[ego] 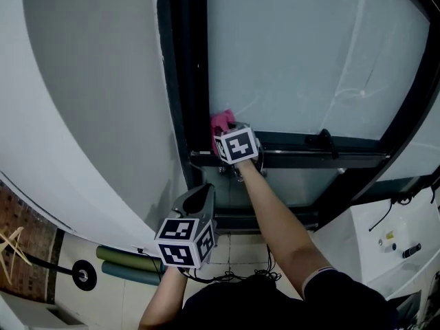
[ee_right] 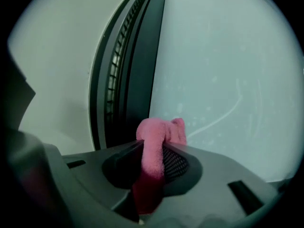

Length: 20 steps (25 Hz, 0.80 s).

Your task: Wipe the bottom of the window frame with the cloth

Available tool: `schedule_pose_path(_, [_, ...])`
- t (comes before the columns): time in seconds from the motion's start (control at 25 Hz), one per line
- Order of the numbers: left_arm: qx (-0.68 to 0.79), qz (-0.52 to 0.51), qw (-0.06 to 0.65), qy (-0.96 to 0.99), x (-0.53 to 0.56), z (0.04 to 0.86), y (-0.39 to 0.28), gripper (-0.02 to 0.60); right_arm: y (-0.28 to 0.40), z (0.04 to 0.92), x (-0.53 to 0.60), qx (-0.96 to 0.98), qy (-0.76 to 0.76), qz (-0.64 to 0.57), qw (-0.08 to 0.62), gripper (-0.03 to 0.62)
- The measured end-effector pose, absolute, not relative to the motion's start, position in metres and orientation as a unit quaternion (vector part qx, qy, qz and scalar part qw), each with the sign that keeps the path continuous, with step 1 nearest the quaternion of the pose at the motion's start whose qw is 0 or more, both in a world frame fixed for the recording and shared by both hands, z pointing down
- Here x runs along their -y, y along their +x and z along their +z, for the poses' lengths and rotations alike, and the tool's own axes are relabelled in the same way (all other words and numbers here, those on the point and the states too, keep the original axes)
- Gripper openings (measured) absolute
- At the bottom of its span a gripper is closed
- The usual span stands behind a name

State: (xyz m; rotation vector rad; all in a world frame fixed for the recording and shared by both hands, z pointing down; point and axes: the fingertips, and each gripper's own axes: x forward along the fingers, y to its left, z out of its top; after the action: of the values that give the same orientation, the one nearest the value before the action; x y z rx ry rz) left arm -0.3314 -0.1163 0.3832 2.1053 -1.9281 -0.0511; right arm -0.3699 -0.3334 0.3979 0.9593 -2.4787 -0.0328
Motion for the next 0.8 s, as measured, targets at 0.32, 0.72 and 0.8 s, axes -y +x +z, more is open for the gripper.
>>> schedule_pose_path(0.32, [0.665,-0.019,0.149,0.732,0.126,0.388,-0.328,0.008,-0.367,0.413,0.34,0.895,0.343,-0.041,0.281,0.112])
schedule_pose_path(0.72, [0.624,-0.009,0.154,0.766,0.161,0.389,-0.276,0.008,-0.256,0.408,0.382,0.86,0.429,-0.036,0.274,0.112])
schedule_pose_path(0.8, [0.615,-0.007,0.155,0.773,0.167,0.39,-0.262,0.009,-0.226,0.407,0.391,0.849,0.452,-0.029,0.272,0.112])
